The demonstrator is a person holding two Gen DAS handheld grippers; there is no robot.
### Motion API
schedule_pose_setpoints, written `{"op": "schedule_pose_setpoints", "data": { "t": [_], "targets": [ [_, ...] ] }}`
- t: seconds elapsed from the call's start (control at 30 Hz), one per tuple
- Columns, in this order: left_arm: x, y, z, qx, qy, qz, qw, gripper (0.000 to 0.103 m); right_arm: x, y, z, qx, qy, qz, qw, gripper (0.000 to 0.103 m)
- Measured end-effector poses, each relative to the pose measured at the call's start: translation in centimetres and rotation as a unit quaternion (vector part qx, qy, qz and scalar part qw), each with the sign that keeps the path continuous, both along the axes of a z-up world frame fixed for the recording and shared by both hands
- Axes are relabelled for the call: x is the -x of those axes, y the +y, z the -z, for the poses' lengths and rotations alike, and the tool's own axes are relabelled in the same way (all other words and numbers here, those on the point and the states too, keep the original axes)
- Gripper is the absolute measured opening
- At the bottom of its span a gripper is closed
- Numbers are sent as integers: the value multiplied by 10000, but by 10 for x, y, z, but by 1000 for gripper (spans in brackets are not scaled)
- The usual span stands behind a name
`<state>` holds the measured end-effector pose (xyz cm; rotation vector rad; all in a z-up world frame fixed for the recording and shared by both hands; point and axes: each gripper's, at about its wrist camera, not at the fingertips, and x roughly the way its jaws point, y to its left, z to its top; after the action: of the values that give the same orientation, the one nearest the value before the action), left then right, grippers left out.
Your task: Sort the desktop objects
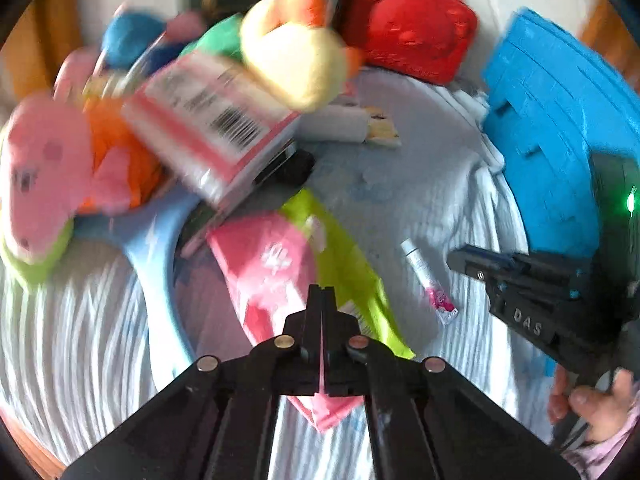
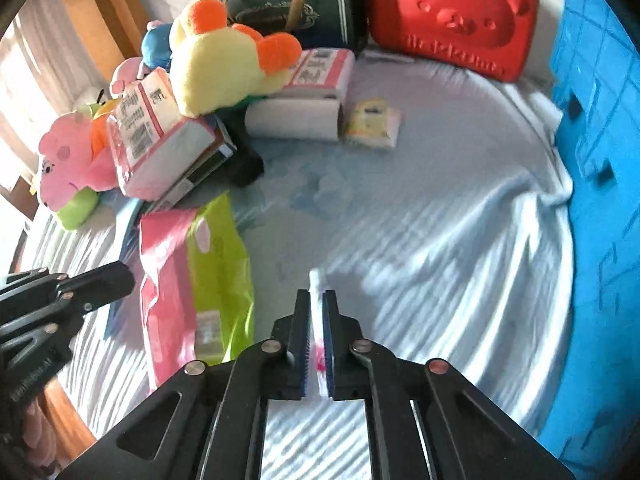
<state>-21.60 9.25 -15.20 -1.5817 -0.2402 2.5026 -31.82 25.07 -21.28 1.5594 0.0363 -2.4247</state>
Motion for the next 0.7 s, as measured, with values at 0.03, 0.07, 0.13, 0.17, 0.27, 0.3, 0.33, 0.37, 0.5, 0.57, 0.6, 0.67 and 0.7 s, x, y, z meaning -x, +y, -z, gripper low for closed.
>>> {"op": "schedule_pose_setpoints", "data": {
  "t": [0.03, 0.07, 0.13, 0.17, 0.27, 0.3, 0.33, 0.37, 0.5, 0.57, 0.6, 0.67, 0.7],
  "targets": [
    [0, -5, 3, -58, -110, -104, 9999, 0, -2, 2, 4, -18, -48, 25, 10000, 18],
    [3, -10, 9, -101, -272, -249, 9993, 0, -4, 5, 8, 6, -101, 59, 9999, 25],
    [7, -9, 15, -149, -429, -359, 9983, 0, -6, 10, 16, 59, -201, 132, 9997, 26],
    [10, -6, 17, -159, -464, -411, 9980, 1, -8, 12, 19, 62, -234, 163, 9996, 26],
    [16, 3, 20, -415, -487, -525, 9966, 1, -11, 20, 24, 26, -300, 296, 9991, 30],
    [19, 5, 22, -413, -530, -537, 9963, 2, -13, 24, 25, 50, -321, 324, 9989, 33],
    [23, 11, 27, -310, -660, -544, 9959, 8, -14, 29, 26, 65, -332, 351, 9988, 35],
    [27, 17, 35, -183, -758, -539, 9955, 26, -16, 33, 26, 66, -343, 381, 9987, 39],
    [31, 36, 55, -436, -835, -304, 9951, 93, -21, 46, 24, 125, -361, 400, 9985, 43],
    [33, 49, 61, -130, -971, -210, 9950, 102, -22, 49, 24, 199, -362, 387, 9984, 48],
    [34, 55, 63, 96, -1039, -128, 9945, 103, -22, 49, 23, 216, -361, 370, 9984, 49],
    [33, 65, 65, 506, -1113, -24, 9925, 103, -22, 49, 23, 243, -345, 359, 9985, 52],
    [31, 68, 66, 684, -1182, -18, 9906, 103, -22, 50, 23, 278, -339, 378, 9983, 53]
  ]
}}
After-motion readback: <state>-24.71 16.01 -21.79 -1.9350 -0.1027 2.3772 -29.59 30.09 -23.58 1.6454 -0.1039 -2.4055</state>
